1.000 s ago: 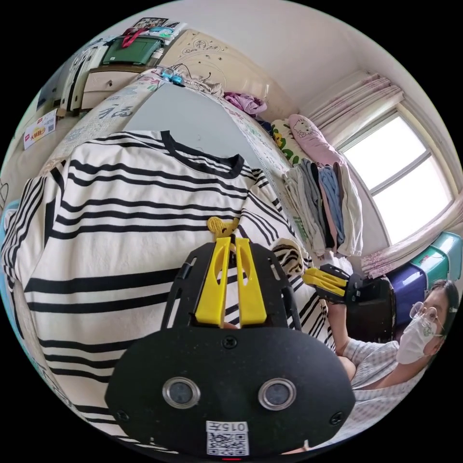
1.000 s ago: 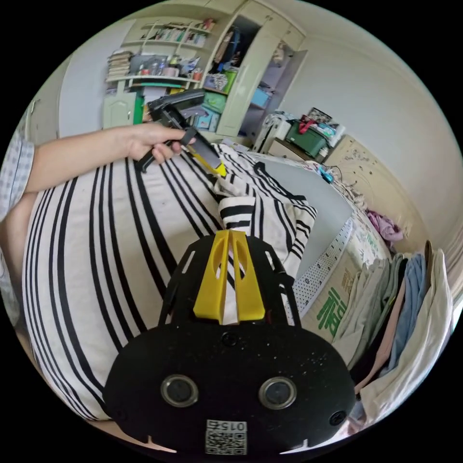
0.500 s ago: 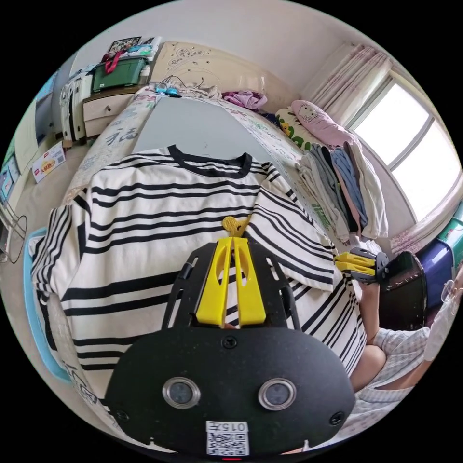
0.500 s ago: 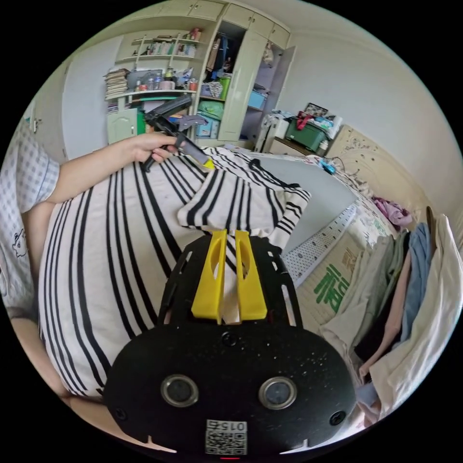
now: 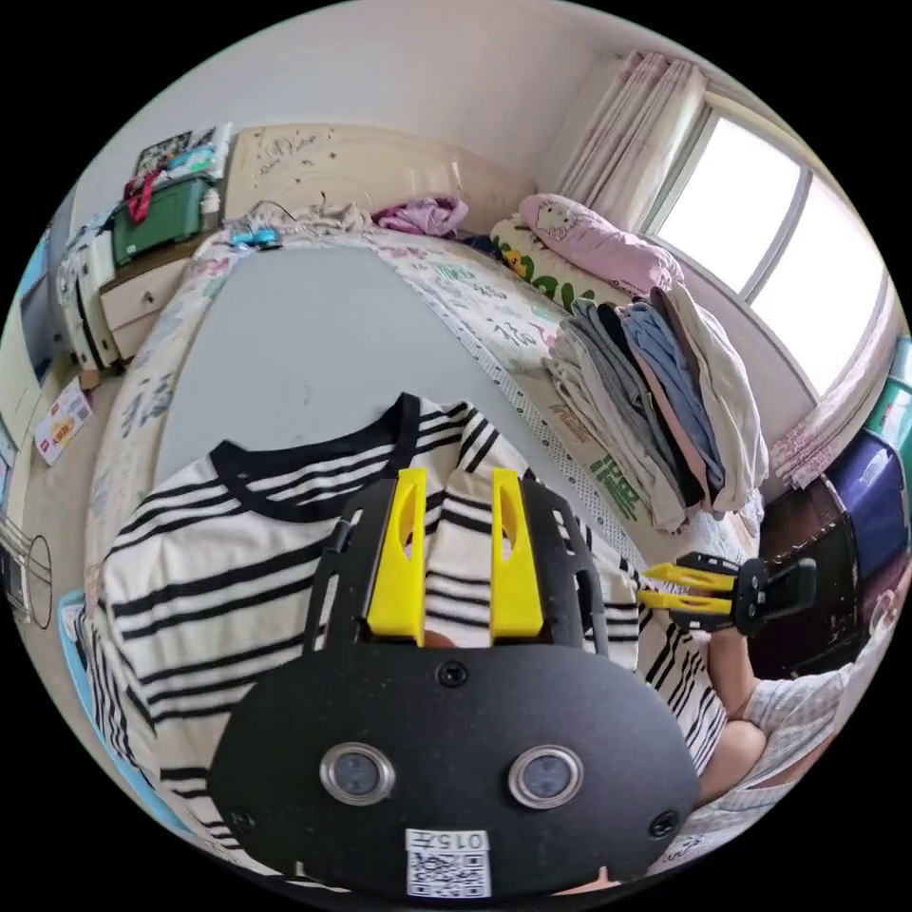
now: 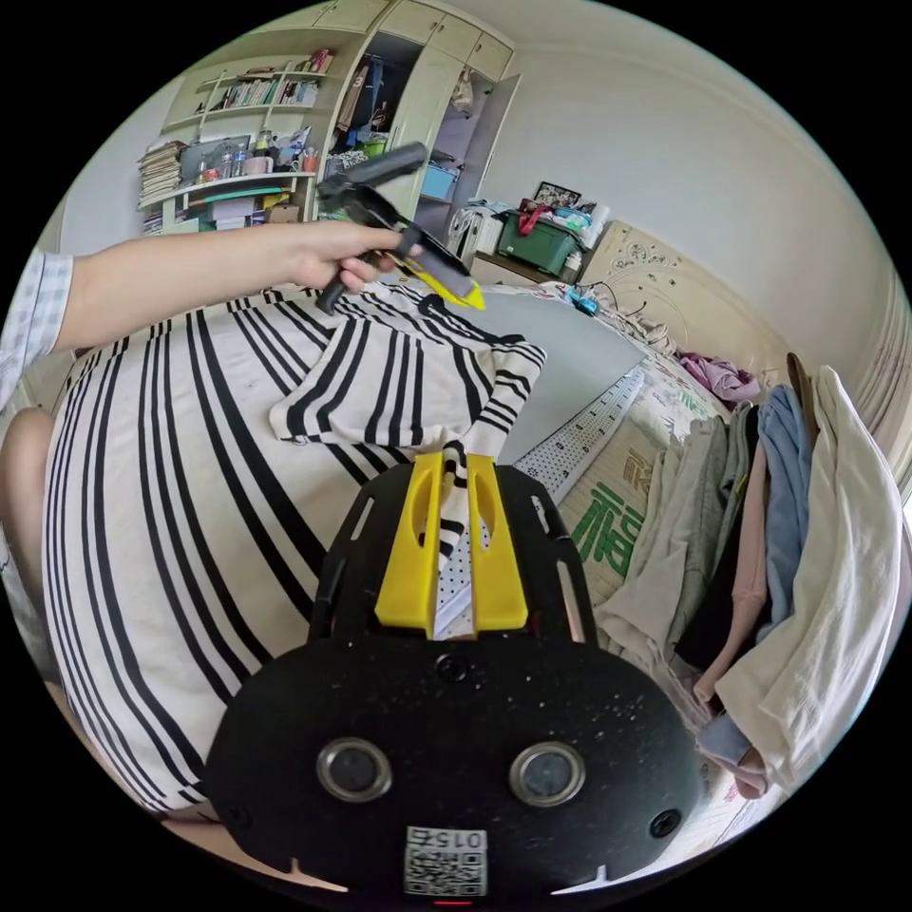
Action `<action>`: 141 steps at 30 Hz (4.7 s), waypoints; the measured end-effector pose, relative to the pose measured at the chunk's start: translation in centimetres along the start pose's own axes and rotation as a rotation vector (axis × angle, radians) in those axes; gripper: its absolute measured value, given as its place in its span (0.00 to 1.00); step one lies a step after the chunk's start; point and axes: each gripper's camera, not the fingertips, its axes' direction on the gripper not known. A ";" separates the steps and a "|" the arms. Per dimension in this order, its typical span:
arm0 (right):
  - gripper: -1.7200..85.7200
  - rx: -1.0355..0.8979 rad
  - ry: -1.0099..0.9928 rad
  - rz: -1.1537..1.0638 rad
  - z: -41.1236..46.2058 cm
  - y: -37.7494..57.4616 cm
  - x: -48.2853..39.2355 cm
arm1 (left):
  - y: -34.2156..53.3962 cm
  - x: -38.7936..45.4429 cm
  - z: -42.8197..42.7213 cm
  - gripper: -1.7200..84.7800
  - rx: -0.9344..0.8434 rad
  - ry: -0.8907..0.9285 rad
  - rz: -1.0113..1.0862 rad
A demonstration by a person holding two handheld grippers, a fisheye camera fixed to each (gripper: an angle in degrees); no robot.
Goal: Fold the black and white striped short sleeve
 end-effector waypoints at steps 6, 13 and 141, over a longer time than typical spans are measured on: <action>0.01 -0.017 0.036 0.029 0.0 1.0 2.0 | -4.9 2.2 7.0 0.08 -0.163 0.007 -0.028; 0.01 -0.086 0.090 0.062 0.3 2.0 4.2 | -9.5 8.0 10.0 0.04 -0.156 -0.056 0.072; 0.05 -0.409 -0.283 -0.427 35.4 -17.2 -24.9 | 29.7 -8.1 -32.1 0.10 0.111 -0.115 0.377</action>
